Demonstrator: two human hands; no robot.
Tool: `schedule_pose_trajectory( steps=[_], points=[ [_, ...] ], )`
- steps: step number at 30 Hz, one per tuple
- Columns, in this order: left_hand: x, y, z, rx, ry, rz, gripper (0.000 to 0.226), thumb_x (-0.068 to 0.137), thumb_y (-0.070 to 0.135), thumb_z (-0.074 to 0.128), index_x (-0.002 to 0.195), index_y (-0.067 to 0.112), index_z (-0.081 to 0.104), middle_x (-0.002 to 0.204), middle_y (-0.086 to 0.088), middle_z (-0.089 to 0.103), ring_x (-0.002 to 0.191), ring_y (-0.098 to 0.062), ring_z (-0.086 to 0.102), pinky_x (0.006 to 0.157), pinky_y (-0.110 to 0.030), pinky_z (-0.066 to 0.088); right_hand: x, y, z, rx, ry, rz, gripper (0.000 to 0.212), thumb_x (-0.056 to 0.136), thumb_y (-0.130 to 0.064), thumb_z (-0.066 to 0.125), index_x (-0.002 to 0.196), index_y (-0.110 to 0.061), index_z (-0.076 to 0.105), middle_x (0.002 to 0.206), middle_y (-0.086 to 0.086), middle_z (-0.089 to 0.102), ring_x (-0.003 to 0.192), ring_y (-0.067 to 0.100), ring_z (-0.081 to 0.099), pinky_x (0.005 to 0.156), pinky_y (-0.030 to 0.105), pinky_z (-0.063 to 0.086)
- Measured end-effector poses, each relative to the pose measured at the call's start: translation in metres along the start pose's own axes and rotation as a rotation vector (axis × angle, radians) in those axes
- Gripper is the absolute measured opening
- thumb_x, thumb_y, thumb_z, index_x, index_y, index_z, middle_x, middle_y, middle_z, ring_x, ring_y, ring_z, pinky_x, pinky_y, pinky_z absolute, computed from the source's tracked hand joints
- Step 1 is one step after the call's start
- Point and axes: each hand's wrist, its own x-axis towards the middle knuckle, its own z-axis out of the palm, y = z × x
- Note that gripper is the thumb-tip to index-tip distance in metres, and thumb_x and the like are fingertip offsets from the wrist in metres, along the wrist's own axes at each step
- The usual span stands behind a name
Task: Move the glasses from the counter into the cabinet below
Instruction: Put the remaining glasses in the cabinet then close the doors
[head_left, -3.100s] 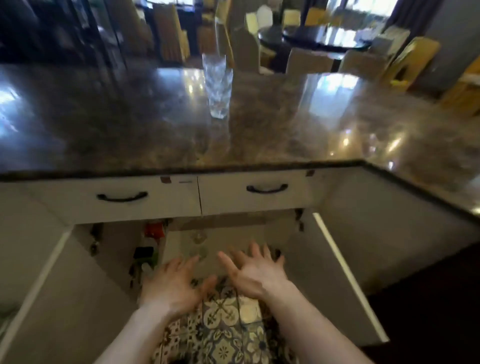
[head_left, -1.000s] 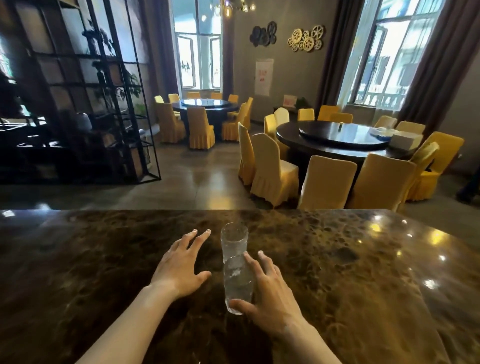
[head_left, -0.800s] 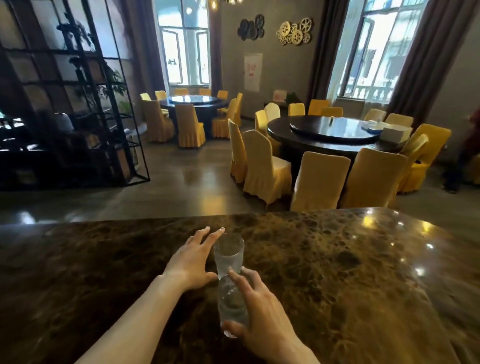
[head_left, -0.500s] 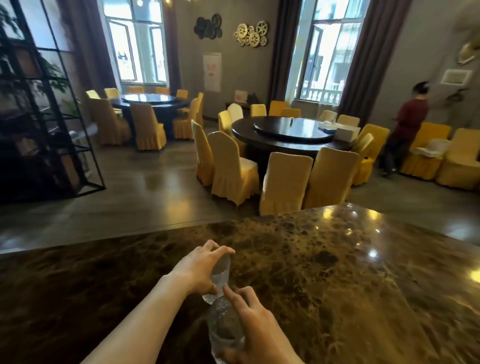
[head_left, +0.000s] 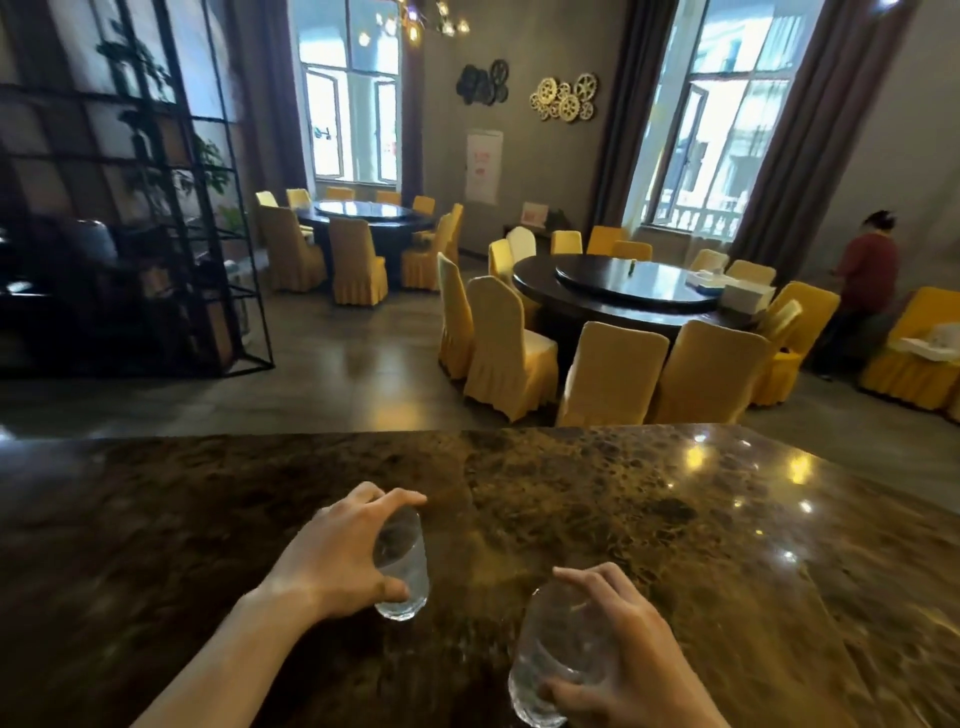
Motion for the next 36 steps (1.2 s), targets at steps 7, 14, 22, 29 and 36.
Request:
schedule_pose_trajectory(
  steps=[7, 14, 22, 29, 36],
  points=[
    [-0.142, 0.082, -0.001, 0.077, 0.122, -0.088, 0.091, 0.055, 0.057, 0.084, 0.133, 0.051, 0.038, 0.114, 0.027, 0.047, 0.105, -0.007, 0.057, 0.085, -0.028, 0.056, -0.101, 0.0, -0.026, 0.008, -0.007, -0.12, 0.086, 0.052, -0.054, 0.086, 0.132, -0.035, 0.061, 0.116, -0.024, 0.054, 0.104, -0.005, 0.064, 0.087, 0.017, 0.054],
    [-0.262, 0.16, 0.036, 0.093, 0.096, -0.193, 0.09, 0.048, 0.071, 0.081, 0.127, 0.053, 0.04, 0.108, 0.03, 0.048, 0.098, -0.004, 0.059, 0.079, -0.024, 0.057, -0.2, 0.004, -0.028, 0.002, -0.102, -0.157, 0.093, 0.052, -0.059, 0.083, 0.138, -0.036, 0.055, 0.117, -0.027, 0.049, 0.105, -0.003, 0.06, 0.09, 0.02, 0.053],
    [-0.321, 0.191, 0.072, 0.1, 0.031, -0.201, 0.087, 0.055, 0.061, 0.086, 0.128, 0.053, 0.04, 0.113, 0.029, 0.045, 0.102, -0.004, 0.055, 0.079, -0.022, 0.054, -0.264, -0.003, -0.019, -0.029, -0.12, -0.102, 0.092, 0.057, -0.057, 0.085, 0.139, -0.035, 0.052, 0.118, -0.026, 0.046, 0.106, 0.005, 0.06, 0.09, 0.023, 0.056],
    [-0.366, 0.168, 0.106, -0.016, -0.047, -0.218, 0.082, 0.057, 0.058, 0.086, 0.122, 0.056, 0.036, 0.114, 0.03, 0.043, 0.102, -0.002, 0.053, 0.085, -0.023, 0.051, -0.305, -0.01, 0.019, -0.063, -0.169, -0.014, 0.09, 0.06, -0.054, 0.083, 0.141, -0.034, 0.05, 0.121, -0.024, 0.045, 0.107, 0.007, 0.06, 0.09, 0.026, 0.055],
    [-0.411, 0.103, 0.208, -0.069, -0.139, -0.286, 0.083, 0.067, 0.055, 0.081, 0.132, 0.055, 0.029, 0.125, 0.031, 0.034, 0.113, -0.005, 0.051, 0.086, -0.024, 0.053, -0.341, 0.037, 0.128, -0.046, -0.229, 0.157, 0.083, 0.058, -0.057, 0.082, 0.133, -0.042, 0.05, 0.117, -0.028, 0.042, 0.101, 0.001, 0.059, 0.082, 0.016, 0.052]
  ],
)
